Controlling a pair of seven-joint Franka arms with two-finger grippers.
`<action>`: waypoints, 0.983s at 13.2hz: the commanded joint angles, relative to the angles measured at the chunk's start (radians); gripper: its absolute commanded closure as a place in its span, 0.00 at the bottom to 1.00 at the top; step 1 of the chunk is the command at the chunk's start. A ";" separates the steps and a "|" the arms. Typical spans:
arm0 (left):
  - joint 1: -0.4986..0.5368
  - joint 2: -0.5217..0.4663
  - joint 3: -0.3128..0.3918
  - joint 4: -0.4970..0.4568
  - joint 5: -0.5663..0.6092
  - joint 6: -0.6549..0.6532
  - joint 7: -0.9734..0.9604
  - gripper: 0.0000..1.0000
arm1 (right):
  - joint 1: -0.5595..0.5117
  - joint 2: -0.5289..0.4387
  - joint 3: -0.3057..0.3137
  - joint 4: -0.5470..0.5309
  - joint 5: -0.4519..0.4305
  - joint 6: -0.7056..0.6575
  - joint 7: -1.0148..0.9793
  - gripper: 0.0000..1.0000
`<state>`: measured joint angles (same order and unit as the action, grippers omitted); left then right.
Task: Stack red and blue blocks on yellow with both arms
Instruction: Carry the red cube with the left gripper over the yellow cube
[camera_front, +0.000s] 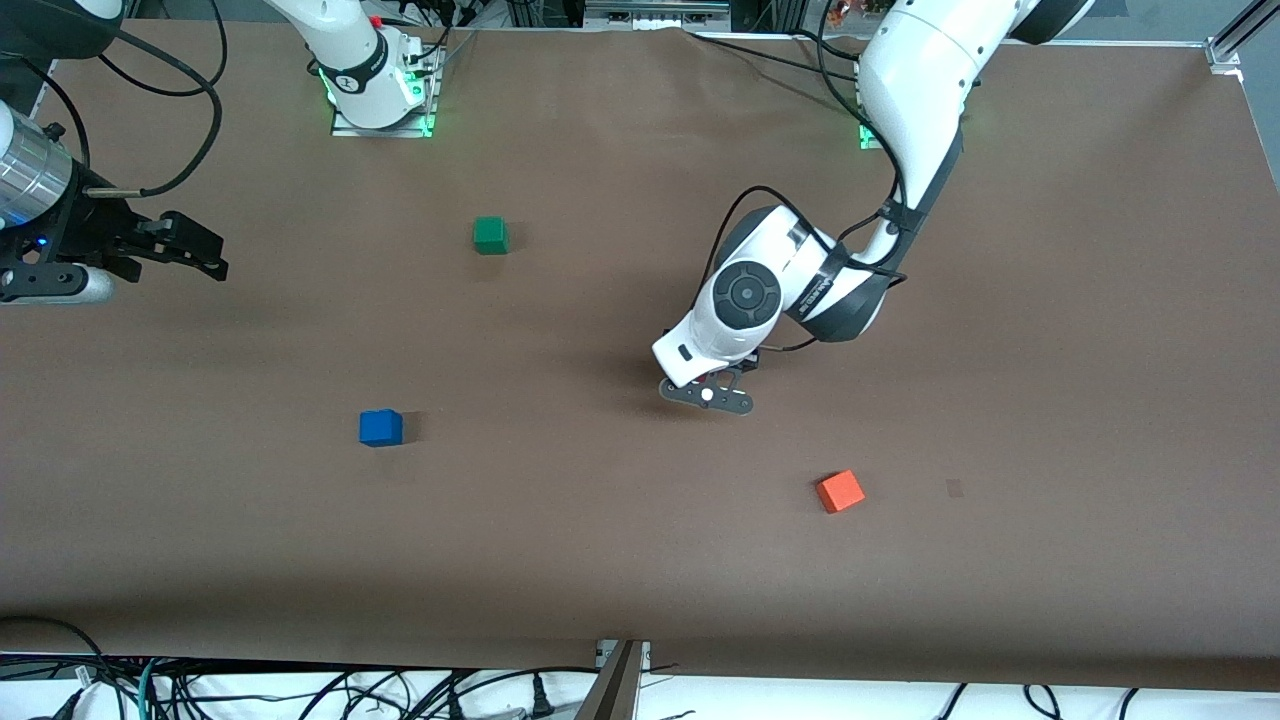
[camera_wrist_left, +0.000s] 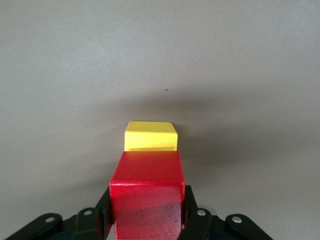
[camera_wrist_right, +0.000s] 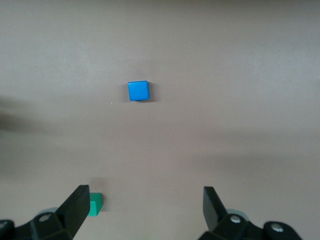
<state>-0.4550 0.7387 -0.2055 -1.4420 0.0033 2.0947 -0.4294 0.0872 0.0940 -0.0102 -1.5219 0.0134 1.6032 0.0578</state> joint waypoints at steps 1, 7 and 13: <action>-0.017 0.024 0.014 0.051 0.026 -0.028 -0.015 1.00 | -0.012 0.006 0.009 0.019 0.003 -0.005 0.010 0.00; -0.017 0.048 0.023 0.081 0.026 -0.028 -0.017 1.00 | -0.006 0.056 0.010 0.019 0.003 0.052 -0.004 0.01; -0.039 0.082 0.047 0.129 0.024 -0.028 -0.054 0.00 | -0.007 0.091 0.010 0.029 0.013 0.098 -0.010 0.00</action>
<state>-0.4643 0.7847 -0.1805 -1.3768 0.0037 2.0895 -0.4482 0.0912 0.1572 -0.0030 -1.5148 0.0155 1.6800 0.0579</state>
